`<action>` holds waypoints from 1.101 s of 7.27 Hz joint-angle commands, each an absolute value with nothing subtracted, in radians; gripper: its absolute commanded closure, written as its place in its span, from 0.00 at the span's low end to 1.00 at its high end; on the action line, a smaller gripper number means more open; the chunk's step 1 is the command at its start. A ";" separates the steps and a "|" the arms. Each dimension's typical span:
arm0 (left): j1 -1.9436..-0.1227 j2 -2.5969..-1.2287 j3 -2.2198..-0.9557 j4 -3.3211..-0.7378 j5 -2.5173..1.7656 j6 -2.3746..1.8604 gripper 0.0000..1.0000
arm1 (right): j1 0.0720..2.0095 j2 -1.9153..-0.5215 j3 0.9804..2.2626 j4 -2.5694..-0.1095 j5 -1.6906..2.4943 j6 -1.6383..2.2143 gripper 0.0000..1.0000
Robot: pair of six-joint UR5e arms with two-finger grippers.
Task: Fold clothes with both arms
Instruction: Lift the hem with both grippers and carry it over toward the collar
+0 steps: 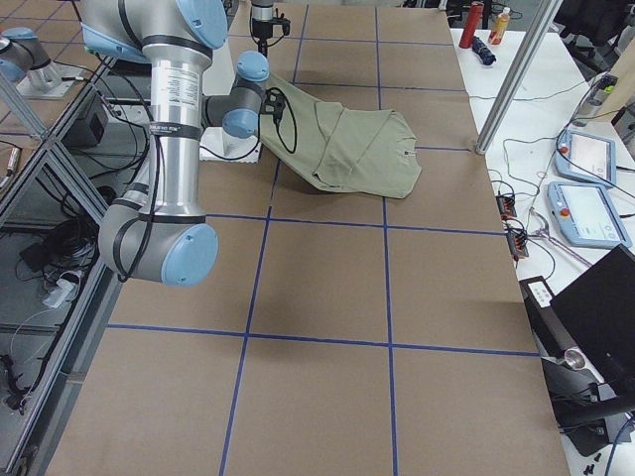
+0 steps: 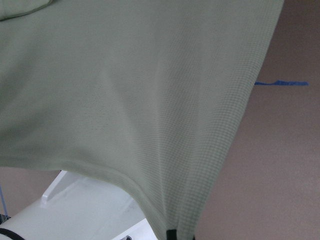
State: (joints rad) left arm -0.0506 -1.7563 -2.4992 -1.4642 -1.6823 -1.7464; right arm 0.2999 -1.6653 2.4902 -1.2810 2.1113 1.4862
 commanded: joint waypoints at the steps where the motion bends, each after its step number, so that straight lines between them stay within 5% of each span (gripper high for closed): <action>1: -0.057 -1.752 -2.497 -1.451 -1.683 -1.744 1.00 | 0.371 -1.663 2.468 -1.281 2.117 1.471 1.00; 8: -0.398 -1.816 -2.381 -1.454 -1.733 -1.602 1.00 | 0.691 -1.412 2.234 -1.276 2.114 1.460 1.00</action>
State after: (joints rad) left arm -0.3364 -1.7987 -2.4022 -1.4537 -1.7219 -1.6136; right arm 0.6323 -1.4722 2.3037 -1.2762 2.1149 1.4646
